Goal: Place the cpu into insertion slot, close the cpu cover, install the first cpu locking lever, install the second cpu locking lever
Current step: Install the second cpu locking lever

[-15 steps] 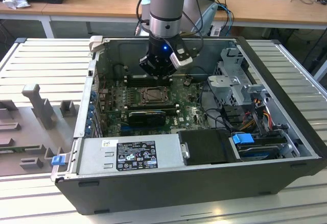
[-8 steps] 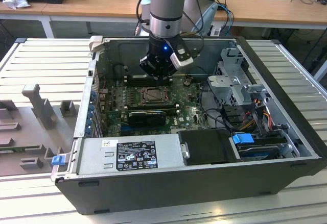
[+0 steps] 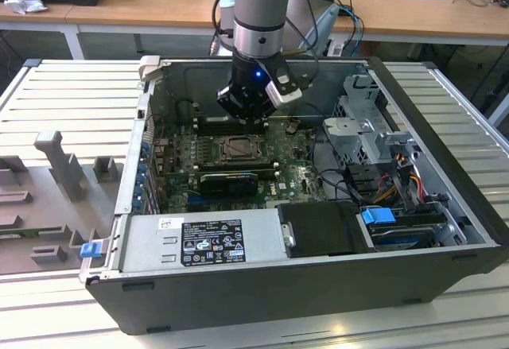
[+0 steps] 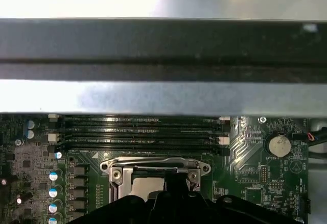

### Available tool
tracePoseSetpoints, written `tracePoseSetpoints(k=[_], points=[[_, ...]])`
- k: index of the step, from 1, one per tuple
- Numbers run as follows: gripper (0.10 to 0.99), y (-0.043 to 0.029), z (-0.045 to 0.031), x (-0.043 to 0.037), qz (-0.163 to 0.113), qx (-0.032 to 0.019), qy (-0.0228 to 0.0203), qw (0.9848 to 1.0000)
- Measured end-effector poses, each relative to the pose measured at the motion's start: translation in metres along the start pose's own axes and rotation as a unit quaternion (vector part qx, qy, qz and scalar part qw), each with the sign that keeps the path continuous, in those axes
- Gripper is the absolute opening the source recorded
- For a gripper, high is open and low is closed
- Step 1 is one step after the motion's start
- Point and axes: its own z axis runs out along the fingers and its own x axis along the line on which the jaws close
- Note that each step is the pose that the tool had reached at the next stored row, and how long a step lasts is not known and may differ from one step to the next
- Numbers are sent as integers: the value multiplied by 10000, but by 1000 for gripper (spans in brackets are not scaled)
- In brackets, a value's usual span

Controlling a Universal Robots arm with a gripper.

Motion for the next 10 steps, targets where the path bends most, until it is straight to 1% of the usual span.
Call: tracePoseSetpoints(k=[4,5,6,7,8,10], points=[[106,-62,-2,0,-1,0,0,10000],[106,-92,-3,1,-1,0,0,10000],[106,-186,-5,2,0,0,0,10000],[106,-205,-22,3,0,0,0,10000],[106,-204,-56,2,-1,10,0,10000],[106,-203,-91,3,-1,21,0,10000]])
